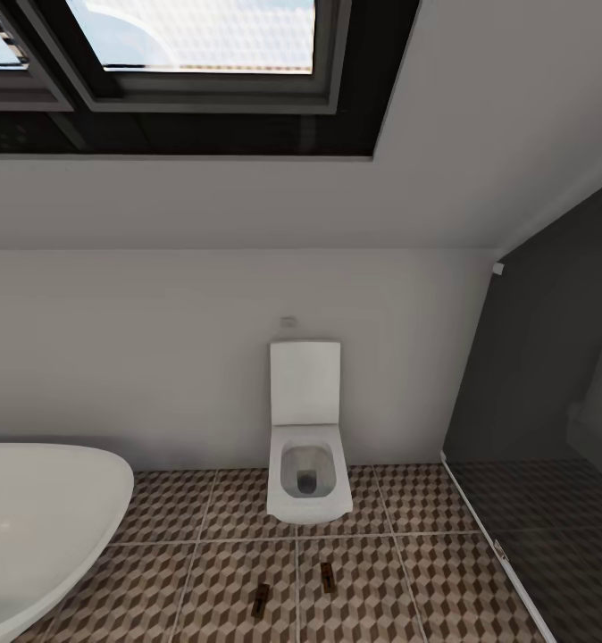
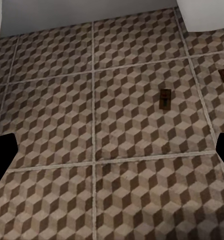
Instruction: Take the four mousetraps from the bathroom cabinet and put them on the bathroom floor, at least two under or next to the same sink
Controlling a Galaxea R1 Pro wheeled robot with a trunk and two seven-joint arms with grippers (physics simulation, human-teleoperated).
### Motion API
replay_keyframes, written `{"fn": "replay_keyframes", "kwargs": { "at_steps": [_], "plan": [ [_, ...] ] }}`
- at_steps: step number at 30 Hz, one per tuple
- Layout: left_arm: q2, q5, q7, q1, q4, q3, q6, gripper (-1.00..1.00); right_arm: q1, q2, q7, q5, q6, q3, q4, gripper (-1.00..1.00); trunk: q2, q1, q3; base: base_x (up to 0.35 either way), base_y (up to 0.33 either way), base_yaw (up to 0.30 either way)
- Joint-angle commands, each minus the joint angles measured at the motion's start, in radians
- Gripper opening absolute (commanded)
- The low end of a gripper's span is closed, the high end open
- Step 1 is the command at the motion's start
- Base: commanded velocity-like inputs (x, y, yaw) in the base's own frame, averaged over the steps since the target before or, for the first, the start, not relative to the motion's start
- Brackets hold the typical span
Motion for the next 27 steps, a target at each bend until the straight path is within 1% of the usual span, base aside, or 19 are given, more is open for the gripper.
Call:
{"fn": "replay_keyframes", "kwargs": {
  "at_steps": [1, 7, 12, 27],
  "plan": [
    [-0.001, 0.005, 0.005, -0.001, 0.003, -0.009, -0.003, 1.00, -0.001, 0.000, -0.004, 0.000, 0.002, 0.006, 0.001, 1.00, -0.001, 0.000, -0.001, 0.000, 0.000, 0.000],
    [0.002, 0.005, 0.005, -0.001, 0.004, -0.009, -0.001, 1.00, -0.001, 0.001, 0.000, 0.000, 0.008, 0.006, -0.001, 1.00, -0.001, 0.000, -0.001, 0.000, 0.000, 0.000],
    [0.002, 0.004, 0.003, -0.001, 0.003, -0.009, -0.001, 1.00, -0.001, 0.007, 0.001, 0.000, 0.008, 0.006, -0.001, 1.00, -0.001, 0.000, -0.001, 0.000, 0.000, 0.000],
    [0.001, 0.003, 0.003, -0.001, 0.002, -0.010, -0.001, 1.00, -0.001, 0.009, 0.001, 0.000, 0.009, 0.006, -0.001, 1.00, -0.001, 0.000, -0.001, 0.000, 0.000, 0.000]
  ]
}}
